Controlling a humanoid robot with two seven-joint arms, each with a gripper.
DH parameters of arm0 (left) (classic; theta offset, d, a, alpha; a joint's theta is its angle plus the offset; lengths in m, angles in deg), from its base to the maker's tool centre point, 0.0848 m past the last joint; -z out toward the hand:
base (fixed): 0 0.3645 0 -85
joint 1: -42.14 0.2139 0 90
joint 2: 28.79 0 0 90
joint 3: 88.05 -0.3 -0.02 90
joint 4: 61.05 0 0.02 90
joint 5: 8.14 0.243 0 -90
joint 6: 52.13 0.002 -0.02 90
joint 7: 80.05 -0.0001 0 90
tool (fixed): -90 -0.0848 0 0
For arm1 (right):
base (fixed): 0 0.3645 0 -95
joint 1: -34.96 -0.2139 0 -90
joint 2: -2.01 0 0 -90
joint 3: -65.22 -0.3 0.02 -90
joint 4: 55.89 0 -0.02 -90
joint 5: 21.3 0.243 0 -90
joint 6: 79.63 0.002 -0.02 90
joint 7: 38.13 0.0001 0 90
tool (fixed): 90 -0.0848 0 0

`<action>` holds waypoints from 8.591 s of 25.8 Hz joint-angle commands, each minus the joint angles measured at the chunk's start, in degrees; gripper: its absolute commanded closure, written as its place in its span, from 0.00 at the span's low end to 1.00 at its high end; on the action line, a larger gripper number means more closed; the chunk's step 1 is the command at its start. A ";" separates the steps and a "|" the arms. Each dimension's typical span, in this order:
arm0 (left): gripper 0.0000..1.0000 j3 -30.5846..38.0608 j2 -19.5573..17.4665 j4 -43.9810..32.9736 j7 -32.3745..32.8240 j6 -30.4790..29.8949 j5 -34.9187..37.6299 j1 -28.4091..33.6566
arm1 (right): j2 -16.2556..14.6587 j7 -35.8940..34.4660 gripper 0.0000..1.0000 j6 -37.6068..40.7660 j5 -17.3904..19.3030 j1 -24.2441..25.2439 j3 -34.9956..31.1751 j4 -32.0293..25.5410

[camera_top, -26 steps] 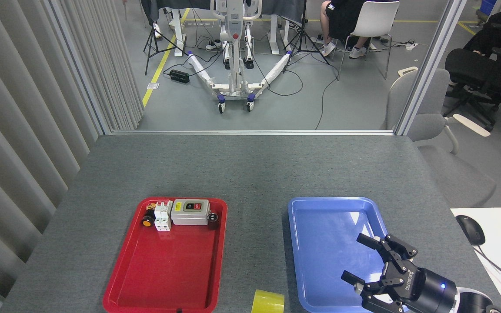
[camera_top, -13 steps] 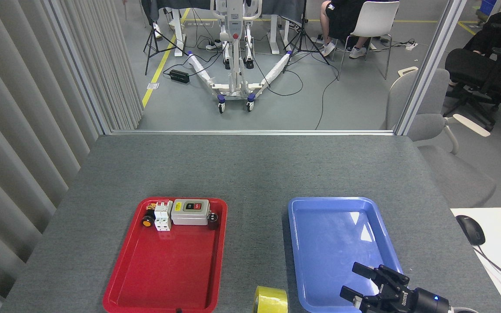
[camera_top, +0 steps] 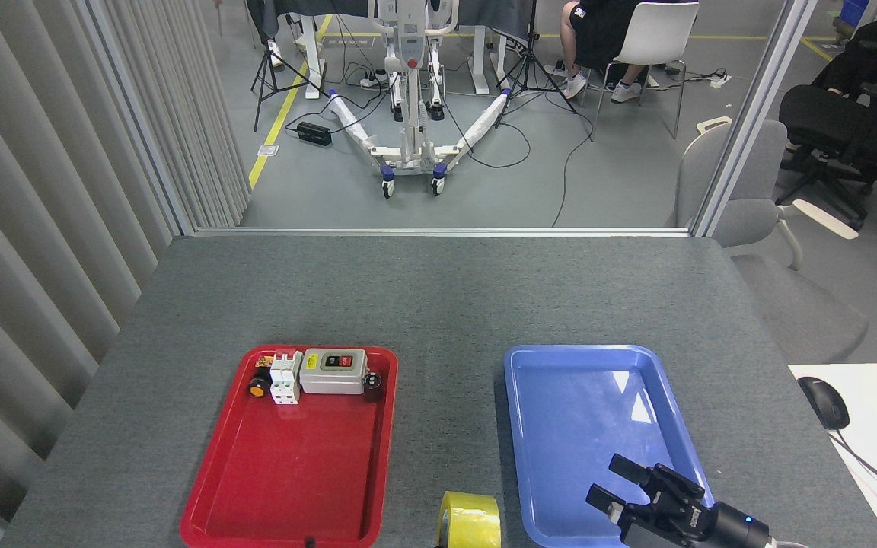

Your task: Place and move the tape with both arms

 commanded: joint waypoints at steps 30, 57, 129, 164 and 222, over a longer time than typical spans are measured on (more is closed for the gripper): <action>1.00 2.24 -0.18 -0.61 1.15 -0.88 -0.34 0.09 | 20.43 23.22 0.01 0.01 -7.78 2.06 -6.54 -8.31; 1.00 4.87 -0.36 -0.97 14.16 -1.58 -9.84 0.36 | 25.27 23.31 0.44 0.01 -13.32 -3.74 -0.74 -2.60; 0.00 14.10 -0.09 -5.01 -44.99 -4.04 34.28 0.27 | 22.98 22.61 0.68 0.01 -5.06 3.64 -6.36 -9.02; 0.00 -1.28 -1.15 -8.52 -63.01 27.77 87.72 0.89 | 1.45 22.17 1.00 -43.32 0.04 -19.30 -2.06 5.92; 0.00 -1.81 -1.06 -8.88 -63.01 27.77 87.63 1.06 | 1.71 24.80 0.54 -55.28 5.49 -41.54 32.57 34.66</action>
